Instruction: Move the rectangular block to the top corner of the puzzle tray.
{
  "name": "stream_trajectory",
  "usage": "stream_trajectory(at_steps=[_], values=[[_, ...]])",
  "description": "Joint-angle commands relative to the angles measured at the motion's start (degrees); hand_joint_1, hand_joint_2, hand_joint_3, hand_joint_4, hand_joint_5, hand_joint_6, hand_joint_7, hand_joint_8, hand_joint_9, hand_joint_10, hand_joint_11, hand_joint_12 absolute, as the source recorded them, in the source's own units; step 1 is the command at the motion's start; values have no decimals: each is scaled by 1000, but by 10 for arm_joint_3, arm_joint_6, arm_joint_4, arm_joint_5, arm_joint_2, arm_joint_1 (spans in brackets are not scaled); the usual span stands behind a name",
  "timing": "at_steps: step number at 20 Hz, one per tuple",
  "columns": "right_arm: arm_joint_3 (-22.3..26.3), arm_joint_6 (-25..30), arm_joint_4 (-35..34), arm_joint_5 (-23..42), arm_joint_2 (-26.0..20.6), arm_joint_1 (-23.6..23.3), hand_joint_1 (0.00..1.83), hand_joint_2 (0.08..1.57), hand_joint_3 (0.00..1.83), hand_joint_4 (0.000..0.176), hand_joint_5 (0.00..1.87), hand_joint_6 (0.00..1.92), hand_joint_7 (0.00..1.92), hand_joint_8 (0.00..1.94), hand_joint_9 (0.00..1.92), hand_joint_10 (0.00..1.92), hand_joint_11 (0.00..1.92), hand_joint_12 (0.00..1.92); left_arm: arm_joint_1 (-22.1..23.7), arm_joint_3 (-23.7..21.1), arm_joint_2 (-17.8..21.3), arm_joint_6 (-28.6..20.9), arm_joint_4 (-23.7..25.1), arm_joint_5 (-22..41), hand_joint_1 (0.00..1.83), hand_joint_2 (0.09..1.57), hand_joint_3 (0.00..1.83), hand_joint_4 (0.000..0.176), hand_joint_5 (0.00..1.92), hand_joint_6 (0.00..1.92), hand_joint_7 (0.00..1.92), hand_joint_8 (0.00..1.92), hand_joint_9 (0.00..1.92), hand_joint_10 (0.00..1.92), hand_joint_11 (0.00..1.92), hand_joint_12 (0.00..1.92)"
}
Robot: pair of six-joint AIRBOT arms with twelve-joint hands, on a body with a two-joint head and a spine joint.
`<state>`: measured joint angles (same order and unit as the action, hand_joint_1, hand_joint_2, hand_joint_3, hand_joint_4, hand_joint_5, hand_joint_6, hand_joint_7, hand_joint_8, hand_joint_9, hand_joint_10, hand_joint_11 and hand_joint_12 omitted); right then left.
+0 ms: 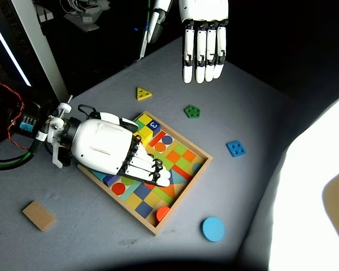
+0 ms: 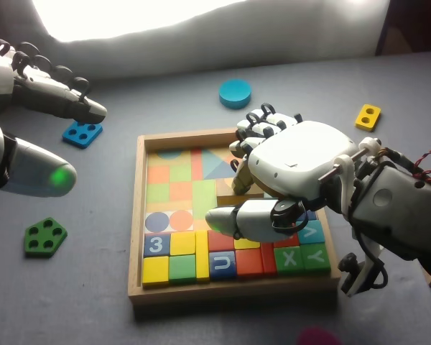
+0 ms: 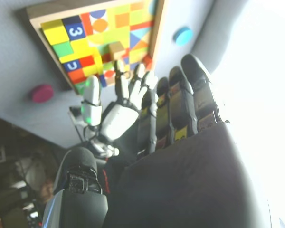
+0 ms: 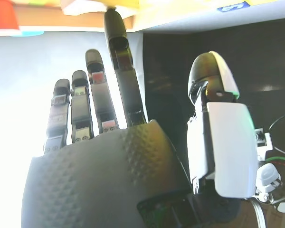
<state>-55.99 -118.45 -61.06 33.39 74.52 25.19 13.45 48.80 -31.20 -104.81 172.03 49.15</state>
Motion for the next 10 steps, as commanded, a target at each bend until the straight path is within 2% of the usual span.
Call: stream_trajectory(at_steps=[1,5,7,10], values=[[-2,3,26,33,-2,-1,0,1162,3,0,826,0,336,8,65,4,7,18,5,0,3,0,5,-49,0,1195,0,50,159,4,159,2,172,4,0,548],[-2,3,26,31,-2,1,0,1166,2,0,833,3,319,2,59,2,0,1,5,2,3,0,5,-49,0,1199,0,51,168,3,170,3,179,3,0,561],[-3,3,26,31,-3,3,0,1167,3,0,840,6,338,9,68,5,5,3,6,1,3,0,5,-49,0,1200,0,46,172,1,161,1,171,1,0,574],[-5,3,26,30,-7,4,0,1170,4,0,838,4,322,1,54,0,0,2,5,2,3,1,5,-49,0,1201,0,50,160,2,159,0,166,0,0,561]])
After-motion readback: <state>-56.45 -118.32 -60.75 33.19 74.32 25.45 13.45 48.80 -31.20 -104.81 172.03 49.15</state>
